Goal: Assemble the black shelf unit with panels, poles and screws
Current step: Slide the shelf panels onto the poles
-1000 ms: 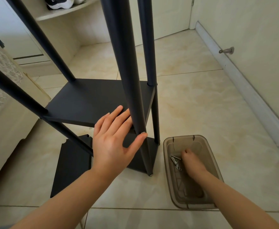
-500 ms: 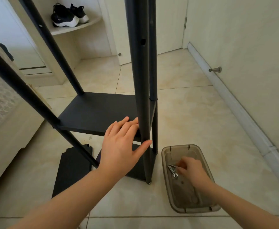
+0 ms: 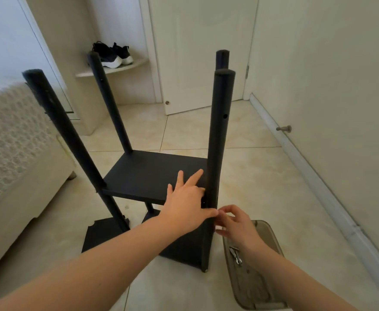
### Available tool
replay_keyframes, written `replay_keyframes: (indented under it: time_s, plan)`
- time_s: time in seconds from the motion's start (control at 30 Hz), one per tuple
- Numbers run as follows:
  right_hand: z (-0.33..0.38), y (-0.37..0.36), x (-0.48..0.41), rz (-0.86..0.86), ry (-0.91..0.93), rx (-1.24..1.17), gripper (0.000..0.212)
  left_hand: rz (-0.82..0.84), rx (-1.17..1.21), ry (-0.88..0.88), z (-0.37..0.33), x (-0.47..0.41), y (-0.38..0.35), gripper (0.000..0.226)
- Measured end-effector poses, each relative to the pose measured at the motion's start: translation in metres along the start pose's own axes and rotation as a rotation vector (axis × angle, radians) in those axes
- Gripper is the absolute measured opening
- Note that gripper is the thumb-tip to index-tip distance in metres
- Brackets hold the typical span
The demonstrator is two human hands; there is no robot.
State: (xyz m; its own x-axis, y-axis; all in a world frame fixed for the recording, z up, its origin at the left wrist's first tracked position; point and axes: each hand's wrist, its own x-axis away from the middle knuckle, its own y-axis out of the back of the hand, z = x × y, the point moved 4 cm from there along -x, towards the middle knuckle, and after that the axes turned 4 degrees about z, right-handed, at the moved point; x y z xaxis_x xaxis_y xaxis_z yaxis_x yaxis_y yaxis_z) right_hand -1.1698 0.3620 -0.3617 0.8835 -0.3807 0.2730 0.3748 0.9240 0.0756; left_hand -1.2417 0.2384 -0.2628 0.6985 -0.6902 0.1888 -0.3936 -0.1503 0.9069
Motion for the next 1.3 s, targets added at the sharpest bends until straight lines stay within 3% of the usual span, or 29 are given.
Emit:
replay_keyframes:
  time_s: [0.1, 0.3, 0.53, 0.83, 1.07, 1.3]
  plan:
    - [-0.006, -0.017, -0.007, 0.011, -0.053, 0.036, 0.012, 0.068, -0.062, 0.038, 0.000, -0.004, 0.002, 0.059]
    - [-0.008, -0.030, -0.018, 0.009, -0.055, -0.054, 0.015, 0.055, -0.053, 0.072, 0.006, -0.015, 0.014, 0.061]
    - [0.028, -0.045, -0.022, 0.025, 0.080, -0.102, 0.017, -0.036, 0.167, 0.040, 0.032, -0.022, 0.061, 0.041]
    - [0.088, -0.078, -0.027, 0.031, 0.243, 0.017, 0.014, -0.169, 0.419, 0.076, 0.093, -0.002, 0.126, 0.035]
    - [0.117, -0.117, -0.035, 0.083, 0.305, 0.133, 0.010, -0.310, 0.579, 0.164, 0.143, 0.029, 0.131, 0.045]
    - [0.123, -0.120, -0.030, 0.065, 0.330, 0.205, 0.007, -0.325, 0.641, 0.163, 0.145, 0.042, 0.126, 0.037]
